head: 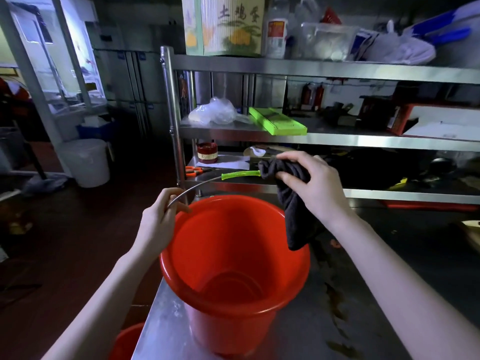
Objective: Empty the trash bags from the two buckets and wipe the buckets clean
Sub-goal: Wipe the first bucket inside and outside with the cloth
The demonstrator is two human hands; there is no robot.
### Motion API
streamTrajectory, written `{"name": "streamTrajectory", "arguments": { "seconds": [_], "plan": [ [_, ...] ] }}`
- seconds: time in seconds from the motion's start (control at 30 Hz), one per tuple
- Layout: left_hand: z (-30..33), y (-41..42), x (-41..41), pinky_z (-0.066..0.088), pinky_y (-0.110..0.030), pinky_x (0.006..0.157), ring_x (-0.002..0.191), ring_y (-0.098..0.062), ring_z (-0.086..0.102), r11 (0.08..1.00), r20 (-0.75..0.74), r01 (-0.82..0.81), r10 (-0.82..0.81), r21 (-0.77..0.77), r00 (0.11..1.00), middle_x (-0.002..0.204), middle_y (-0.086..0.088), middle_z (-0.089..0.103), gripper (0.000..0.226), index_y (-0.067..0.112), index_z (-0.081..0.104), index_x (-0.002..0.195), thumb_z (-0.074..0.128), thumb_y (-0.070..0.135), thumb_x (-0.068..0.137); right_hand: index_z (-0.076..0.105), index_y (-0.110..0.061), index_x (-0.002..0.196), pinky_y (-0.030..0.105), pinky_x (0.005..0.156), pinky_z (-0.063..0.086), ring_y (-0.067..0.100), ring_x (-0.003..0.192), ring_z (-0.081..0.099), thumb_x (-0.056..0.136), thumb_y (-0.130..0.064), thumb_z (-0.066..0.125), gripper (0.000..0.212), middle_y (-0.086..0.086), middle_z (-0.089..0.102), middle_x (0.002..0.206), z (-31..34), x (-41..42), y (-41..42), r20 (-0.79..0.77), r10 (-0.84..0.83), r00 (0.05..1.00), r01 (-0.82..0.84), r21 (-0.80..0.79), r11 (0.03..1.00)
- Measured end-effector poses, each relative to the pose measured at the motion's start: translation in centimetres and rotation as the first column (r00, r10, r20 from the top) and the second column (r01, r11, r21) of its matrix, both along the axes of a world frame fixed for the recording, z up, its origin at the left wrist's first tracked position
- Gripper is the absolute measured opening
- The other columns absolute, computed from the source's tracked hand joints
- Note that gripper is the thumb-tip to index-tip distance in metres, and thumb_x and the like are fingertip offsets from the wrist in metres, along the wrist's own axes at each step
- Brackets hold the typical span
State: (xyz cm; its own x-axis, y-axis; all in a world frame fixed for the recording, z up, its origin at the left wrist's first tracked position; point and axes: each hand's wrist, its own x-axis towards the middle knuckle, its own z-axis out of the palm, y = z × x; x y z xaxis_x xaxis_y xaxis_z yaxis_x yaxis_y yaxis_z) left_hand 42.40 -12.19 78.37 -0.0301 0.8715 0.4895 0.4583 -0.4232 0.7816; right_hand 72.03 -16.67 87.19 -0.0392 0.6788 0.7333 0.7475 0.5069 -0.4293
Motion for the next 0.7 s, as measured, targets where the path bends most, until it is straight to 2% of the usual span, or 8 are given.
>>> {"name": "streamTrajectory", "arguments": {
  "seconds": [0.07,0.13,0.23,0.3,0.37,0.47,0.6,0.7],
  "plan": [
    [1.1,0.3,0.1,0.048,-0.027,0.070,0.079,-0.002,0.066,1.000,-0.072,-0.015,0.015,0.014,0.997,0.083,0.012,0.072,0.029,0.043,0.055,0.099,0.052,0.014,0.098,0.066,-0.027,0.117,0.017,0.088,0.039,0.003,0.093,0.051,0.081,-0.017,0.075,0.038,-0.033,0.052,0.089,-0.3,-0.5,0.6,0.032,0.030,0.999,-0.028,-0.045,0.999],
    [2.9,0.2,1.0,0.050,-0.029,0.073,0.081,-0.002,0.065,0.992,-0.159,-0.005,0.025,0.124,0.987,0.091,0.012,0.070,0.019,0.033,0.059,0.109,0.060,0.023,0.093,0.064,-0.030,0.119,0.023,0.091,0.041,0.004,0.096,0.050,0.081,-0.017,0.074,0.042,-0.027,0.058,0.099,-0.4,-0.6,1.1,0.048,0.052,0.997,-0.048,-0.072,0.996],
    [6.2,0.0,4.1,0.052,-0.034,0.080,0.090,-0.014,0.066,0.961,-0.367,0.135,-0.038,0.241,0.929,0.105,0.006,0.069,0.035,0.025,0.062,0.118,0.058,0.035,0.085,0.062,-0.033,0.123,0.032,0.095,0.042,0.005,0.100,0.049,0.083,-0.019,0.071,0.043,-0.012,0.063,0.114,0.1,-0.5,1.8,0.118,0.048,0.992,-0.039,-0.079,0.996],
    [7.8,0.6,6.5,0.051,-0.038,0.080,0.093,-0.023,0.065,0.957,-0.501,0.184,-0.048,0.225,0.864,0.108,0.001,0.069,0.037,0.023,0.063,0.118,0.055,0.042,0.087,0.061,-0.038,0.124,0.030,0.088,0.043,0.006,0.101,0.046,0.086,-0.023,0.067,0.042,-0.012,0.058,0.110,0.7,-0.6,2.0,0.200,0.031,0.979,-0.010,-0.104,0.994],
    [8.4,1.6,8.2,0.048,-0.041,0.082,0.097,-0.030,0.062,0.954,-0.593,0.164,0.019,0.252,0.805,0.104,-0.004,0.069,0.030,0.017,0.064,0.112,0.056,0.038,0.092,0.060,-0.041,0.125,0.028,0.076,0.043,0.004,0.099,0.042,0.089,-0.029,0.064,0.038,-0.012,0.051,0.102,1.0,-0.9,2.3,0.334,-0.022,0.942,0.052,-0.081,0.995],
    [7.9,2.9,8.5,0.046,-0.040,0.080,0.093,-0.029,0.061,0.934,-0.584,0.118,0.110,0.338,0.804,0.093,-0.001,0.071,0.023,0.017,0.064,0.097,0.054,0.037,0.092,0.054,-0.041,0.126,0.031,0.066,0.044,0.013,0.096,0.047,0.093,-0.037,0.057,0.034,-0.008,0.042,0.099,1.3,-1.2,3.1,0.477,-0.105,0.873,0.166,-0.087,0.982],
    [6.6,3.0,7.8,0.046,-0.034,0.070,0.085,-0.022,0.060,0.895,-0.533,0.101,0.165,0.434,0.830,0.089,0.007,0.067,0.031,0.021,0.063,0.092,0.041,0.043,0.092,0.049,-0.041,0.120,0.037,0.060,0.051,0.018,0.084,0.053,0.092,-0.039,0.055,0.029,-0.009,0.038,0.106,0.1,0.5,3.5,0.459,-0.104,0.882,0.210,-0.185,0.960],
    [6.4,2.6,8.3,0.040,-0.030,0.060,0.084,-0.020,0.057,0.868,-0.536,0.077,0.231,0.490,0.812,0.090,0.008,0.063,0.026,0.023,0.061,0.093,0.041,0.040,0.095,0.050,-0.038,0.112,0.034,0.058,0.049,0.018,0.085,0.055,0.089,-0.041,0.057,0.024,-0.013,0.038,0.113,-0.7,2.2,3.4,0.437,-0.142,0.888,0.259,-0.220,0.940]
  ]
}}
